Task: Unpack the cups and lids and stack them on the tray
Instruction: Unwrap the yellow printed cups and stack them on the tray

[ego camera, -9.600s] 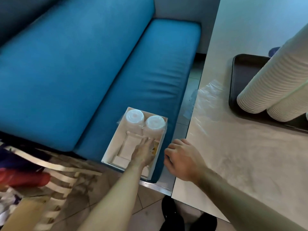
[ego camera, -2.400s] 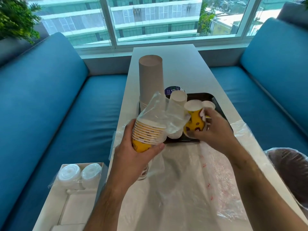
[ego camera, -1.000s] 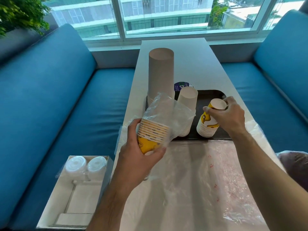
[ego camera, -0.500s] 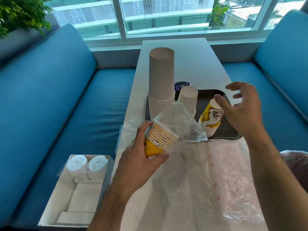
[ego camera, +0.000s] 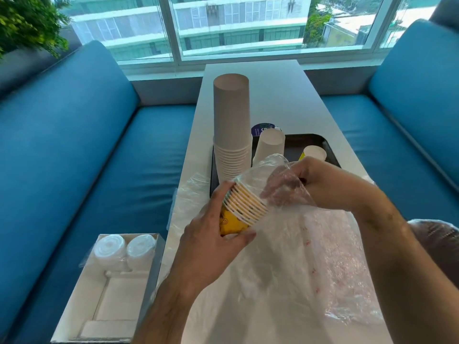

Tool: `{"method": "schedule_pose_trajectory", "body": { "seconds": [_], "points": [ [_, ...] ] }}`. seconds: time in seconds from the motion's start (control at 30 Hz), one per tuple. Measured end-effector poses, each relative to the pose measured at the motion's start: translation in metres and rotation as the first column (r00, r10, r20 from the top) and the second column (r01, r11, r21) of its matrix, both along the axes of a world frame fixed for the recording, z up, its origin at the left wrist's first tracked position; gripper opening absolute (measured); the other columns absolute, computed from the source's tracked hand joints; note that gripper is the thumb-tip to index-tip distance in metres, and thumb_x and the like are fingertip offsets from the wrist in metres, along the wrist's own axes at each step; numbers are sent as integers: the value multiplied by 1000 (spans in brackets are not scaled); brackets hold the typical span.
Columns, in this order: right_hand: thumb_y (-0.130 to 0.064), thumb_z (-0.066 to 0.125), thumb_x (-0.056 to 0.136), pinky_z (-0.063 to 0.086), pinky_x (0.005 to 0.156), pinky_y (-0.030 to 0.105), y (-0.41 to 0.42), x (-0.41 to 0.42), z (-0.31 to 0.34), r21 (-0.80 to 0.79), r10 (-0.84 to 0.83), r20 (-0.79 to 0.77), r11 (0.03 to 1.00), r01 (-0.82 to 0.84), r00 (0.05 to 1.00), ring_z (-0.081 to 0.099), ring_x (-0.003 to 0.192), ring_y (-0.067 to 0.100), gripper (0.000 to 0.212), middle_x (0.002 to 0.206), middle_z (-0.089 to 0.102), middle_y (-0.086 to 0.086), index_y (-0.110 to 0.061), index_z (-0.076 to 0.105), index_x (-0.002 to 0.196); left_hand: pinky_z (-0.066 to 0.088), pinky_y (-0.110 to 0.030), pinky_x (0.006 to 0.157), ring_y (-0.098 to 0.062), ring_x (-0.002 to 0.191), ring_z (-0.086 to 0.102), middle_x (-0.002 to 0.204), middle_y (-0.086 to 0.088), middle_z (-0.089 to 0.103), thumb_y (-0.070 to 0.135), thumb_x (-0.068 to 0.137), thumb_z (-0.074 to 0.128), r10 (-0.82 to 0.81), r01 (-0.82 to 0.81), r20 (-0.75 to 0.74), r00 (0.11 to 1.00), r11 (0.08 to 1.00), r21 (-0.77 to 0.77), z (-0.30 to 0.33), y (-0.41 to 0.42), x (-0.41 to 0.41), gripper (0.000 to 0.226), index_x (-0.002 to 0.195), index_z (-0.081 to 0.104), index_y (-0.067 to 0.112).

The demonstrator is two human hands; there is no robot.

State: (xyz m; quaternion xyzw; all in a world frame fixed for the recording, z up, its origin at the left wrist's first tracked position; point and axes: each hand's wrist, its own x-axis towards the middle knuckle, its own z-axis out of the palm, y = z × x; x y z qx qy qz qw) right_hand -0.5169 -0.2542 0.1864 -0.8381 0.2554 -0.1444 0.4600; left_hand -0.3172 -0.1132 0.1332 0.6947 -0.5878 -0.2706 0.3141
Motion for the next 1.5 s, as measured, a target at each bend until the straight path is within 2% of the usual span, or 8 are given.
{"method": "schedule_pose_trajectory", "body": {
  "seconds": [0.13, 0.3, 0.53, 0.77, 0.97, 1.17, 1.27, 1.5],
  "points": [
    [-33, 74, 81, 57, 91, 35, 3, 3, -10, -4, 20, -14, 1000, -20, 1000, 69, 97, 15, 30, 103, 74, -16, -18, 79, 105, 53, -44, 101, -11, 120, 54, 144, 18, 43, 59, 81, 71, -11, 11, 37, 999, 1000, 5, 1, 2, -1, 89, 136, 2, 69],
    [-31, 75, 85, 53, 82, 25, 6, 10, -16, -67, 14, -35, 998, -16, 999, 69, 95, 13, 19, 102, 74, -16, -22, 80, 101, 54, -44, 101, -11, 121, 54, 145, 20, 43, 59, 81, 72, -4, 3, 41, 999, 1000, 10, -2, 4, 0, 89, 138, 4, 68],
    [-37, 73, 81, 52, 97, 51, 8, 4, -8, 33, -86, 1, 996, 86, 996, 68, 101, 23, 30, 107, 74, -14, -24, 79, 107, 56, -44, 97, -8, 114, 59, 135, 20, 51, 52, 80, 78, 38, -38, -7, 999, 999, 7, -6, 9, 7, 89, 142, 14, 63],
    [-37, 76, 81, 54, 94, 52, 14, 7, -10, 42, -138, 63, 990, 136, 988, 68, 104, 20, 29, 110, 73, -12, -27, 79, 108, 56, -41, 97, -7, 114, 58, 135, 20, 49, 53, 78, 78, 30, -30, -42, 999, 1000, 6, -3, 7, 0, 91, 141, 14, 64],
    [-30, 81, 70, 52, 78, 22, 10, -11, -13, 136, -302, 247, 952, 275, 921, 57, 105, 5, 28, 119, 57, -5, -17, 83, 95, 60, -35, 90, -2, 107, 60, 128, 19, 53, 51, 73, 79, 79, -83, -137, 987, 996, -29, -4, 8, 4, 91, 140, 18, 63],
    [-36, 84, 60, 56, 95, 41, 11, -12, -12, 160, -391, 254, 919, 361, 884, 63, 115, 12, 33, 123, 67, -14, -15, 82, 86, 58, -22, 85, -1, 107, 61, 128, 23, 54, 54, 68, 76, 91, -109, -237, 967, 992, -64, 2, 4, 1, 88, 139, 23, 61],
    [-37, 88, 51, 59, 91, 47, 9, -18, -16, 197, -433, 221, 897, 395, 874, 71, 104, 20, 49, 112, 74, -7, -7, 60, 78, 55, -10, 74, 6, 102, 61, 122, 30, 52, 55, 69, 75, 116, -140, -271, 956, 988, -72, 5, 3, 2, 84, 134, 23, 65],
    [-24, 94, 57, 57, 75, 18, 16, -7, -37, 235, -407, 82, 895, 379, 910, 72, 97, 7, 71, 109, 69, -15, -32, 55, 115, 55, -10, 75, 3, 106, 60, 119, 39, 47, 56, 65, 73, 129, -166, -333, 934, 982, -86, 11, 1, -4, 83, 127, 21, 73]
  ]
}}
